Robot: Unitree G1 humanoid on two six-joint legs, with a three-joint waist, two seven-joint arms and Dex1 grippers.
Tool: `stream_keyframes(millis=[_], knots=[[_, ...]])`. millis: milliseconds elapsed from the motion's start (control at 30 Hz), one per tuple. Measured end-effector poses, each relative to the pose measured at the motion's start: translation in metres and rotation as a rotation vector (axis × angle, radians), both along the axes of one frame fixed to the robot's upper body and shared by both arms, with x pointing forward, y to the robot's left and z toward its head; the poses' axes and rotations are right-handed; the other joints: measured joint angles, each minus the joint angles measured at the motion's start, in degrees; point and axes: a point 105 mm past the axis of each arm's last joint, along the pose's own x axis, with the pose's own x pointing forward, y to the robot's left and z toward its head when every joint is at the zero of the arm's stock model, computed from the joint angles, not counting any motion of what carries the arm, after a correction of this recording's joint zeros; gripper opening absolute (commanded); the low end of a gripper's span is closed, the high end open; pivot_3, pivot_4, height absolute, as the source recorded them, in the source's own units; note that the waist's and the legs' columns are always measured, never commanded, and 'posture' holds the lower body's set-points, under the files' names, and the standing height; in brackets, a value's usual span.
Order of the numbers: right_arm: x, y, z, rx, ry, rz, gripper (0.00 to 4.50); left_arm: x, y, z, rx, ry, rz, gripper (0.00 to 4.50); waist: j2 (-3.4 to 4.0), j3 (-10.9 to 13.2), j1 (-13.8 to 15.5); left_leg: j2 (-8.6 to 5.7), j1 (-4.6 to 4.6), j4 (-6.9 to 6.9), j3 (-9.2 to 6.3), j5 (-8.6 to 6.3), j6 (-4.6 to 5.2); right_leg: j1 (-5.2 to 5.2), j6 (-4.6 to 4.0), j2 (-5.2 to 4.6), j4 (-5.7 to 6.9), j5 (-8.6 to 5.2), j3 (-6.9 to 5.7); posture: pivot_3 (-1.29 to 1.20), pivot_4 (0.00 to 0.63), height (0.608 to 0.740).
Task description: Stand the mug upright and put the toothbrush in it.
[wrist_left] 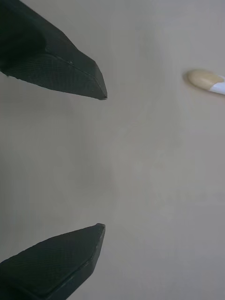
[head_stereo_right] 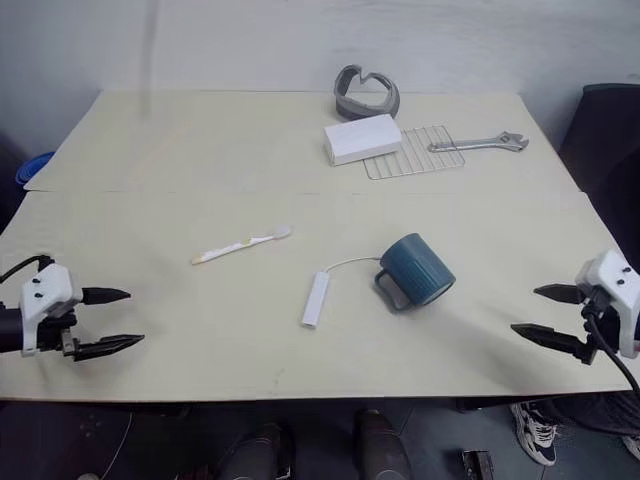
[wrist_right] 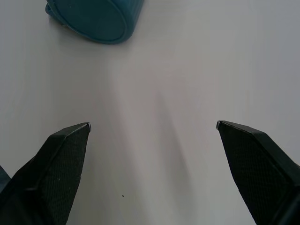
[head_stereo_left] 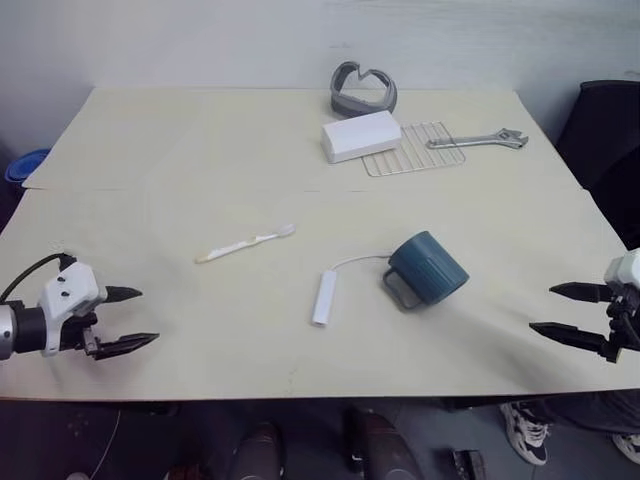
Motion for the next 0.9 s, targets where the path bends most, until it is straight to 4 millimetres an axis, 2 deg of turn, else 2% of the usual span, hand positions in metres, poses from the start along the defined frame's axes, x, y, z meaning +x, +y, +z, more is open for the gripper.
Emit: stream_keyframes(millis=[267, 433, 667, 767, 900], knots=[[-0.003, -0.003, 0.002, -0.009, -0.011, -0.016, 4.50, -0.001, -0.016, -0.010, -0.019, 0.044, -0.064, 4.49, 0.00, 0.00, 0.17, 0.05, -0.01, 0.02, 0.33, -0.02, -0.04, -0.01, -0.02, 0.03, 0.03, -0.01, -0.06, 0.00, 0.150, 0.740], [-0.001, -0.003, 0.007, -0.031, -0.040, -0.030, 4.50, 0.009, -0.028, 0.003, -0.063, 0.005, -0.082, 4.49, 0.00, 0.00, 0.18, 0.00, 0.00, 0.07, 0.35, -0.01, -0.03, 0.01, 0.01, 0.09, 0.08, 0.00, -0.03, 0.00, 0.150, 0.740], [-0.006, 0.000, 0.005, -0.027, -0.041, -0.057, 4.50, 0.017, -0.041, 0.007, -0.112, 0.015, -0.102, 4.49, 0.00, 0.00, 0.18, -0.01, 0.00, 0.12, 0.35, -0.01, -0.03, -0.03, 0.21, 0.31, 0.22, 0.11, -0.01, 0.00, 0.150, 0.740], [-0.006, 0.004, 0.010, -0.011, -0.052, -0.060, 4.50, 0.017, -0.048, 0.010, -0.122, 0.022, -0.129, 4.49, -0.01, 0.00, 0.12, 0.01, 0.02, 0.18, 0.34, -0.01, -0.04, -0.02, 0.19, 0.33, 0.28, 0.10, 0.00, 0.00, 0.150, 0.740], [-0.014, 0.028, 0.024, 0.111, -0.054, -0.035, 4.50, 0.016, -0.070, 0.021, -0.180, 0.028, -0.196, 4.49, -0.01, 0.00, 0.23, 0.01, 0.05, 0.20, 0.30, 0.02, -0.05, -0.02, 0.17, 0.33, 0.39, 0.09, 0.02, 0.00, 0.150, 0.740]])
